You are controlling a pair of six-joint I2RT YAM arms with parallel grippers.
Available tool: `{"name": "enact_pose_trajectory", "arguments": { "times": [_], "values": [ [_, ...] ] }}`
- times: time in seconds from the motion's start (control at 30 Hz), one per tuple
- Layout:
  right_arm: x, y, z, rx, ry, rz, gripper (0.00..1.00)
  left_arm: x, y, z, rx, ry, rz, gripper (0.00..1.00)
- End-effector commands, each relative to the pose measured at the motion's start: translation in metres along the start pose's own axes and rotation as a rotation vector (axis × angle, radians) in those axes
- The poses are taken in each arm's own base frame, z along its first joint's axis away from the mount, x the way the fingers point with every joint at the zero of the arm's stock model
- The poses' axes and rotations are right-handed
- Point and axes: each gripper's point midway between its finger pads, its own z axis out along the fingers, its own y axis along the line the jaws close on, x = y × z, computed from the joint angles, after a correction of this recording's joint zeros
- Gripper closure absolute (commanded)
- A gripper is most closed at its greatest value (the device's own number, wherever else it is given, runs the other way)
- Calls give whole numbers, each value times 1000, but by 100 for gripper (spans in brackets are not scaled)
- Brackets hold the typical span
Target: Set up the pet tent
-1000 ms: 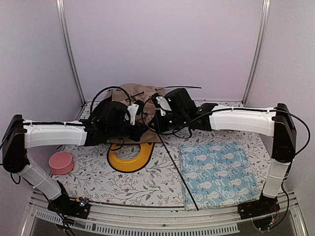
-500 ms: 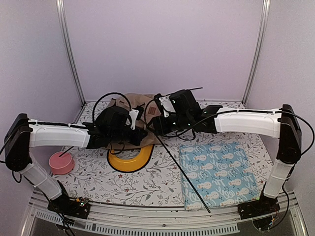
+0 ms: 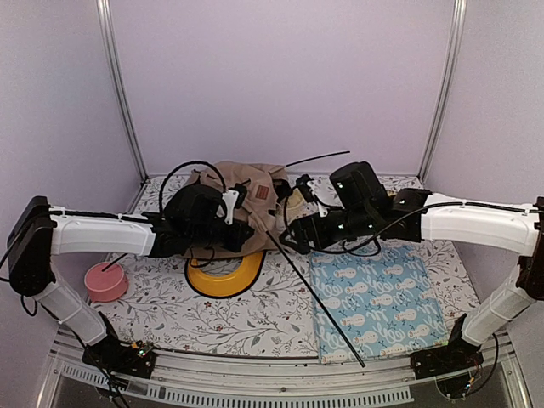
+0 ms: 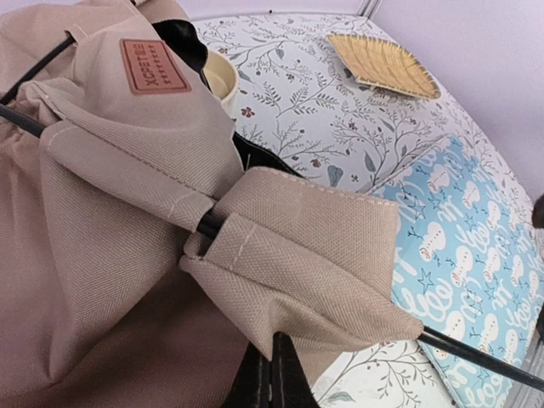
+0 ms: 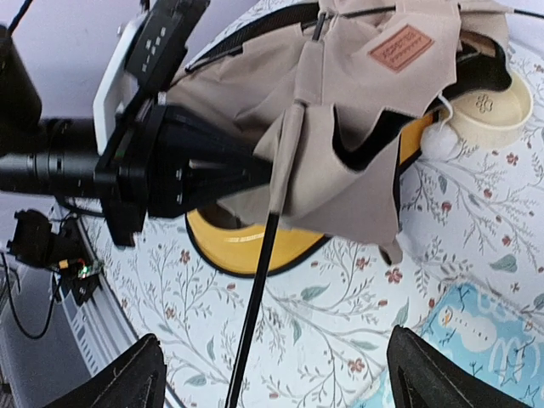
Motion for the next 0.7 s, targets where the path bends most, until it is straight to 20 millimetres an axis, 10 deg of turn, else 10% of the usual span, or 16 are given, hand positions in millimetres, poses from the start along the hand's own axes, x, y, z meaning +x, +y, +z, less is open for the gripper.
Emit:
{"name": "enact_pose_trajectory", "arguments": {
  "times": [0.0,0.67],
  "values": [
    [51,11,-23,-94,170,20,10,-5,6,-2,-4,-30,-14,100],
    [161,59,-110,-355,533,91,29,-7,8,-3,-11,-30,-28,100]
  ]
}}
